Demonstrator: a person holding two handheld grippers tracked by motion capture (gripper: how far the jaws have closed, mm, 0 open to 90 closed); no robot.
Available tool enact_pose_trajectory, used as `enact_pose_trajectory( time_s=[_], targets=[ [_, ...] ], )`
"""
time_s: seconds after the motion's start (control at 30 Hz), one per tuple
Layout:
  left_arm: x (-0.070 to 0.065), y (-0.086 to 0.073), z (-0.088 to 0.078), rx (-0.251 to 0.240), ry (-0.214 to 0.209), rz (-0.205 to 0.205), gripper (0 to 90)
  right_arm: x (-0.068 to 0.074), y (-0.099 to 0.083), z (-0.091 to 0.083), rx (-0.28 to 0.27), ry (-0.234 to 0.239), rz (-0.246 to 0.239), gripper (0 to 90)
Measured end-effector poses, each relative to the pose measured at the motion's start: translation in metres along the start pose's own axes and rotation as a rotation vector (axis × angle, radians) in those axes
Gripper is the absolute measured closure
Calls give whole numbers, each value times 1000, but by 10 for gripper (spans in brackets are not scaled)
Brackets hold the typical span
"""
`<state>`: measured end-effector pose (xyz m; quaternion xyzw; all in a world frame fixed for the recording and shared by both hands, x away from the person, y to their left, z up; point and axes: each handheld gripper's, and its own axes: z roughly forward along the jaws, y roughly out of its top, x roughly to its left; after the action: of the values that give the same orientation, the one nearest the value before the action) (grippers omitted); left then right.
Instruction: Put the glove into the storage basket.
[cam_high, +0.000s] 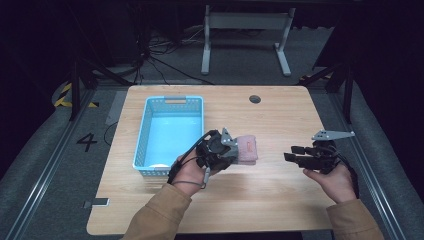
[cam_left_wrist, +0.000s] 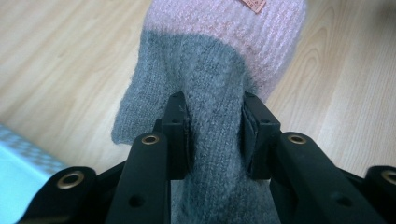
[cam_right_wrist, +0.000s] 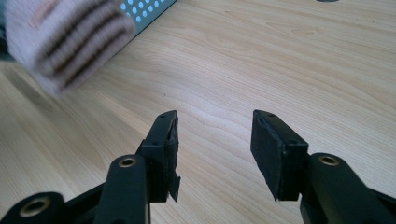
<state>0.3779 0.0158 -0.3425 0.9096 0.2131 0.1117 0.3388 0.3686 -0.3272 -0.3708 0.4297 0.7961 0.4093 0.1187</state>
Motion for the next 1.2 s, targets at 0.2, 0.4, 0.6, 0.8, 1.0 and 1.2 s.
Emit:
enact_pose_trajectory(
  time_s=[0.2, 0.4, 0.6, 0.8, 1.0, 1.2],
  targets=[
    [18, -8, -24, -17, 46, 12, 677, -1, -2, 0, 4, -1, 3, 519],
    [45, -26, -44, -4, 97, -30, 678, -1, -5, 1, 16, -5, 10, 519],
    [66, -47, -56, 9, 133, -51, 678, -2, -9, -1, 21, -14, 21, 518],
    [86, -66, -60, 38, 152, -75, 673, -2, -11, 0, 30, -17, 26, 516],
    [106, -80, -52, 68, 158, -103, 672, -3, -12, 4, 39, -12, 30, 514],
    [117, -86, -32, 128, 151, -85, 671, -3, -14, 5, 42, -12, 31, 512]
  ],
)
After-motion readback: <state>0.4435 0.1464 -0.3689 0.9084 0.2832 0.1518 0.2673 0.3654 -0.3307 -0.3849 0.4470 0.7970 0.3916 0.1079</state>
